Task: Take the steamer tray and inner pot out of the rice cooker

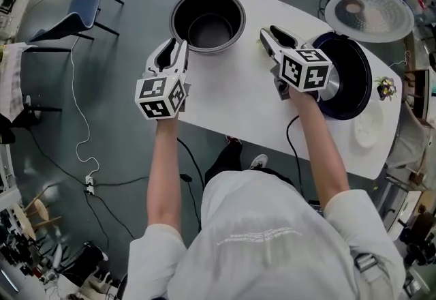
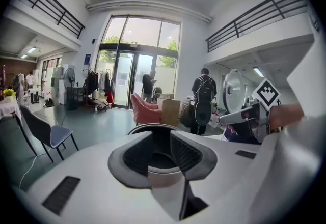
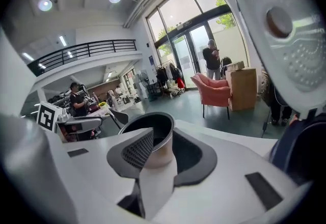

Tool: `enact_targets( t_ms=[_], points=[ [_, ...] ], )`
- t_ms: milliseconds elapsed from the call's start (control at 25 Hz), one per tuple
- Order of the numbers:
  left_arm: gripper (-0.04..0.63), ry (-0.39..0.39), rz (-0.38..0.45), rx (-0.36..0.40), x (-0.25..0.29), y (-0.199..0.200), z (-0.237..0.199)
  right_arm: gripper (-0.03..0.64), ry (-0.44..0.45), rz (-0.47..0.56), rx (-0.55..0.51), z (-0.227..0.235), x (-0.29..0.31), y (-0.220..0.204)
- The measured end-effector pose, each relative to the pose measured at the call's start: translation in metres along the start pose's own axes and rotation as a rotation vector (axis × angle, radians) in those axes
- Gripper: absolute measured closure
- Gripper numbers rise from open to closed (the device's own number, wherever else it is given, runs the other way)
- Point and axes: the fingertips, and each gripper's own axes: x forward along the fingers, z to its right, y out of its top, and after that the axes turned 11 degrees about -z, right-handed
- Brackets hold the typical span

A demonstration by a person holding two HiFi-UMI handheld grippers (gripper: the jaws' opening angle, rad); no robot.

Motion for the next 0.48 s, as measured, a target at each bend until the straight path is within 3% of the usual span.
enact_targets(
  t_ms=[120, 280, 480],
  points=[
    [0.476, -0.036, 0.014, 0.037, -0.026, 0.003, 0.035, 0.509, -0.001, 0.027, -0.069, -0.015, -0.042, -0.008],
    [0.52, -0.142, 0.045, 0.065, -0.048, 0.017, 0.094, 0.554, -0.037, 0.076, -0.135, -0.018, -0.106, -0.018],
    [0.571, -0.209, 0.068, 0.188, -0.077, 0.026, 0.171, 0.571, -0.11, 0.124, -0.148, -0.001, -0.189, -0.04]
  ],
)
